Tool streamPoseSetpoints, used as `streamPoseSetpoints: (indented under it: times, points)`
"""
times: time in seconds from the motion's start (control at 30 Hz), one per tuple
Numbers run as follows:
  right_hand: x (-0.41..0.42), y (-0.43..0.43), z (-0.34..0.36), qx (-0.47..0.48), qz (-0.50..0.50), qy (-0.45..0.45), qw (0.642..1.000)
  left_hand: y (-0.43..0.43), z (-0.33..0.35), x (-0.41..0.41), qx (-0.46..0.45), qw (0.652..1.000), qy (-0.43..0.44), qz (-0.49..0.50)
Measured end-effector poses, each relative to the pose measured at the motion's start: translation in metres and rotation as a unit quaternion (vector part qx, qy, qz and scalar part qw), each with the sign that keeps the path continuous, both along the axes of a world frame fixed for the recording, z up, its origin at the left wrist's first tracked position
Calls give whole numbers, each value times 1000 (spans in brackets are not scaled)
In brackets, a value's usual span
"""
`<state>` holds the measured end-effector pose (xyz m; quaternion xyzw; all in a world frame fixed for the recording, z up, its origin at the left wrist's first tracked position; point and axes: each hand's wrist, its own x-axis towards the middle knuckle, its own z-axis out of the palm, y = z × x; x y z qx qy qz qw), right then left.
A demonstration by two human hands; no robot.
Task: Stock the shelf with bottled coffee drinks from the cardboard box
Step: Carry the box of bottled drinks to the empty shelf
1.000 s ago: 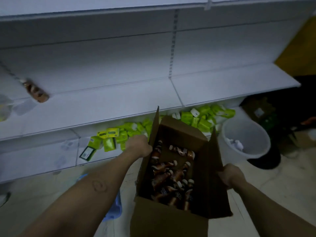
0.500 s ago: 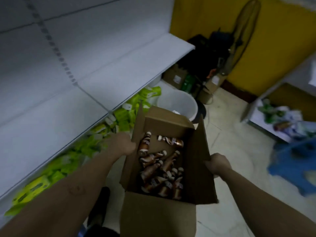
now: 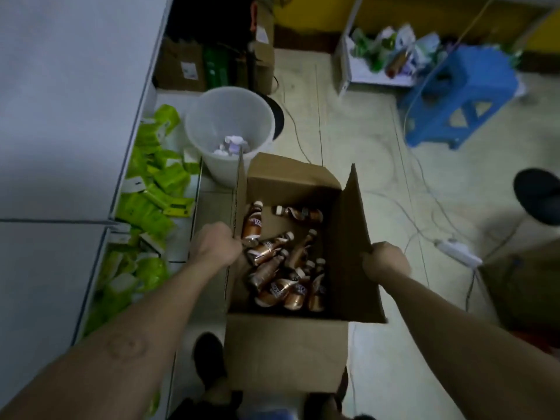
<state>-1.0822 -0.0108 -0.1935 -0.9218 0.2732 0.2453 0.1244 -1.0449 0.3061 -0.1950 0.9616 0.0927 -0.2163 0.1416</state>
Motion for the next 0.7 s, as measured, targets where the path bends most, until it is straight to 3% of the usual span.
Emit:
streamPoseSetpoints:
  times: [0.3,0.7]
  points:
    - [-58,-15,-118,-1,-60,-21,998,-53,-90,-23,2,1000,13,-7]
    - [-121,-27,-308,-25,-45,-122,991,-67,-264,-74,11,999,-41,-34]
